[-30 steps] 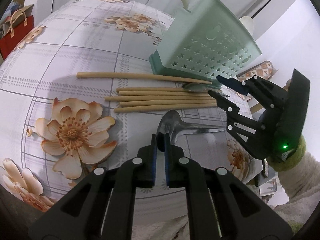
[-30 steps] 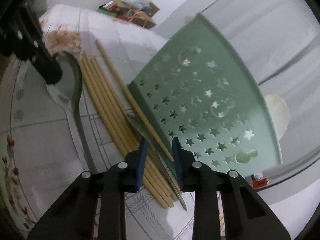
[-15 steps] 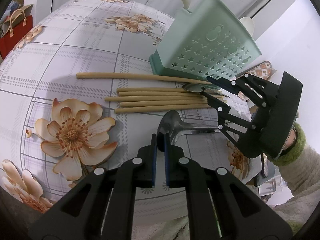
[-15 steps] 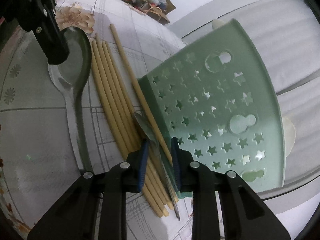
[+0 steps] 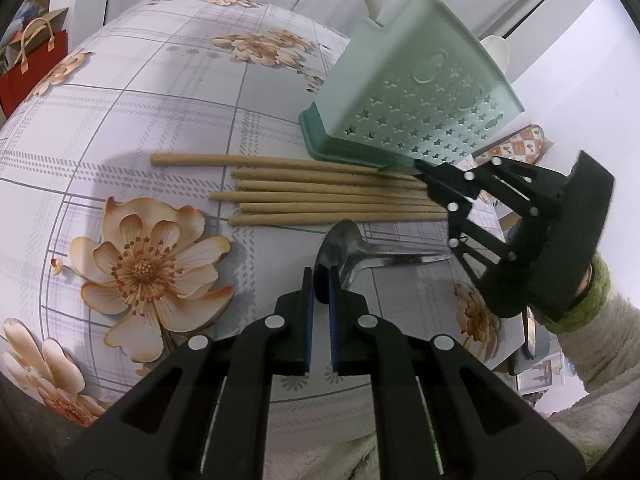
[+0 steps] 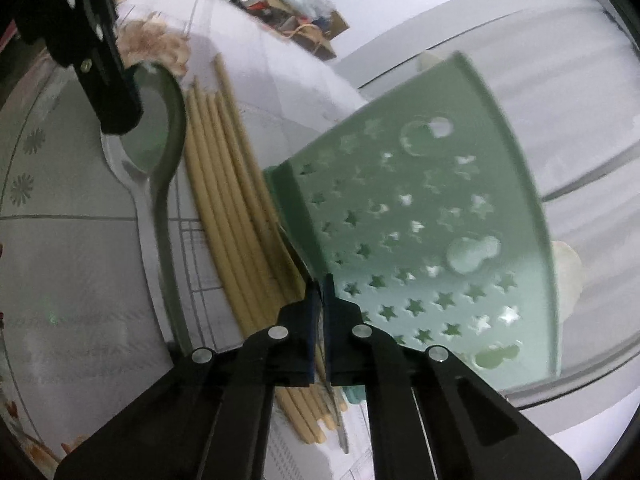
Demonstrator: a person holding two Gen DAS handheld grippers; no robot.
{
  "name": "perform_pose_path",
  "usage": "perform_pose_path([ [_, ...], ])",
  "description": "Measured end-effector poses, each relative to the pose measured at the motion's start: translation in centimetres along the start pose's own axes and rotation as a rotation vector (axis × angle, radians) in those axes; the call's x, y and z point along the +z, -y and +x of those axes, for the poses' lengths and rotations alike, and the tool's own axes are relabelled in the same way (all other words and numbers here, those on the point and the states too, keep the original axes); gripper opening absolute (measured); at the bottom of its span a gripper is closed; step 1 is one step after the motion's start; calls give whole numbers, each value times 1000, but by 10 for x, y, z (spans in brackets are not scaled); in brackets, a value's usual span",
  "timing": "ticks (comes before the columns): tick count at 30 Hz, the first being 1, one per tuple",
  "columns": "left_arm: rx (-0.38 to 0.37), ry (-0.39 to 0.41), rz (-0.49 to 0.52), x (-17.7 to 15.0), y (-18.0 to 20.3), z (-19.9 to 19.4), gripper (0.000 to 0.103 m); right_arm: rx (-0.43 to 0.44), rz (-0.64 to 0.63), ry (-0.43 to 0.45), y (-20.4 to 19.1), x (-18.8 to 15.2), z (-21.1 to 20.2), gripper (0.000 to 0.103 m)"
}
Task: Organize utensils
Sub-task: 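Lift the steel knife with the right tool while the left tool carries the spoon over the caddy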
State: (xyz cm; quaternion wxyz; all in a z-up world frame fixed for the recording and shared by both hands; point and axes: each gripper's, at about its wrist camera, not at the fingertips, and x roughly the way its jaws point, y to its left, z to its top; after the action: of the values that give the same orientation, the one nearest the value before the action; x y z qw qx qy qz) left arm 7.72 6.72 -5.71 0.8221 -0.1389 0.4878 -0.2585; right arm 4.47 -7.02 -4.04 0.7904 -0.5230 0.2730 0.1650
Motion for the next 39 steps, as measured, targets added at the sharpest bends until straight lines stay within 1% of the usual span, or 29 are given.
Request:
perform_pose_path([
  [4,1,13,-6,0,0,-1,5,-37,89,22,14,-1,-13,2],
  [7,-18,29,-16,1,-1,-3,4,-67,201,37,27,-5,-28,2],
  [10,-30,61,-16,2,0,-10,3,-97,302,37,39,-9,-35,2],
  [15,-26,150,14,7,9,-30,1,-136,600,51,64,-27,-59,2],
  [19,9,222,52,15,18,-47,1,-158,779,70,80,-49,-74,2],
  [22,10,284,73,22,25,-65,1,-173,818,76,85,-56,-77,2],
  [24,9,319,89,26,28,-75,1,-180,825,82,87,-55,-77,2],
  [27,-12,383,107,35,36,-97,1,-187,840,90,88,-57,-81,2],
  [31,-36,493,147,49,50,-133,1,-183,862,98,92,-60,-88,2],
  [33,-32,559,181,58,58,-150,1,-185,864,99,89,-62,-92,2],
  [36,7,626,226,62,67,-169,1,-186,869,102,89,-64,-93,2],
  [38,77,661,260,67,73,-174,1,-185,877,105,89,-65,-95,2],
  [39,129,677,283,71,77,-174,1,-183,880,106,89,-65,-96,2],
])
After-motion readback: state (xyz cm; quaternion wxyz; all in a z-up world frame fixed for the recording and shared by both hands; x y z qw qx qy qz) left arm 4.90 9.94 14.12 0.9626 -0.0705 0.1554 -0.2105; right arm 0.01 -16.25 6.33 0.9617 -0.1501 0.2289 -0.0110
